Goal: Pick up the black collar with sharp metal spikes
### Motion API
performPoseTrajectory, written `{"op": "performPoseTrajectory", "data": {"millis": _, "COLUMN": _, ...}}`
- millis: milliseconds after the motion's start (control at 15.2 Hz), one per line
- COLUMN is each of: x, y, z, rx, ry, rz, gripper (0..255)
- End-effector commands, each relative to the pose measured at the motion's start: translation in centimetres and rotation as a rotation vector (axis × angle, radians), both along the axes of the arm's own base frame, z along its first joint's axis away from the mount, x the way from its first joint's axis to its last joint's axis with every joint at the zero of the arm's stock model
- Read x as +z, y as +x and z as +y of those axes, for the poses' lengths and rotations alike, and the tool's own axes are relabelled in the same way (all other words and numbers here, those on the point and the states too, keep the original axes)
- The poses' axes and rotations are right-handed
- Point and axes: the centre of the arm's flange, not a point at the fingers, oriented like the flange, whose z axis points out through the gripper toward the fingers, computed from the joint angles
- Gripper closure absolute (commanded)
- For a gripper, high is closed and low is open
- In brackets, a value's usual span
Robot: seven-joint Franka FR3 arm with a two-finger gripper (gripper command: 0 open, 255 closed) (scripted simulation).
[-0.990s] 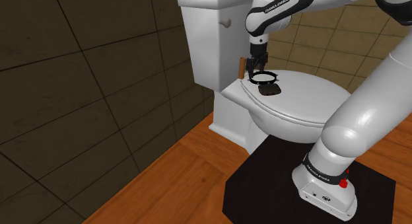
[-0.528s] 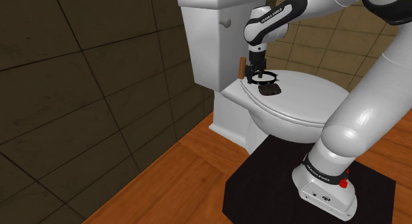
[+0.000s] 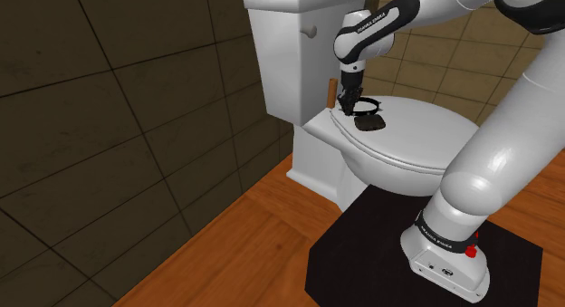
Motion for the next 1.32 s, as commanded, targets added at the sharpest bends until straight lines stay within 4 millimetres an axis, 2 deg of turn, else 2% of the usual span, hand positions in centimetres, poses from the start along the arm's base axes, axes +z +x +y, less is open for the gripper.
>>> {"op": "performPoseTrajectory", "data": {"millis": 0, "x": 0.0, "y": 0.0, "z": 0.0, "rx": 0.000, "ry": 0.000, "rz": 0.000, "gripper": 255}}
{"op": "performPoseTrajectory", "data": {"millis": 132, "x": 0.0, "y": 0.0, "z": 0.0, "rx": 0.000, "ry": 0.000, "rz": 0.000, "gripper": 255}}
{"op": "performPoseTrajectory", "data": {"millis": 1122, "x": 8.0, "y": 0.0, "z": 0.0, "rx": 0.000, "ry": 0.000, "rz": 0.000, "gripper": 255}}
{"op": "performPoseTrajectory", "data": {"millis": 1254, "x": 8.0, "y": 0.0, "z": 0.0, "rx": 0.000, "ry": 0.000, "rz": 0.000, "gripper": 255}}
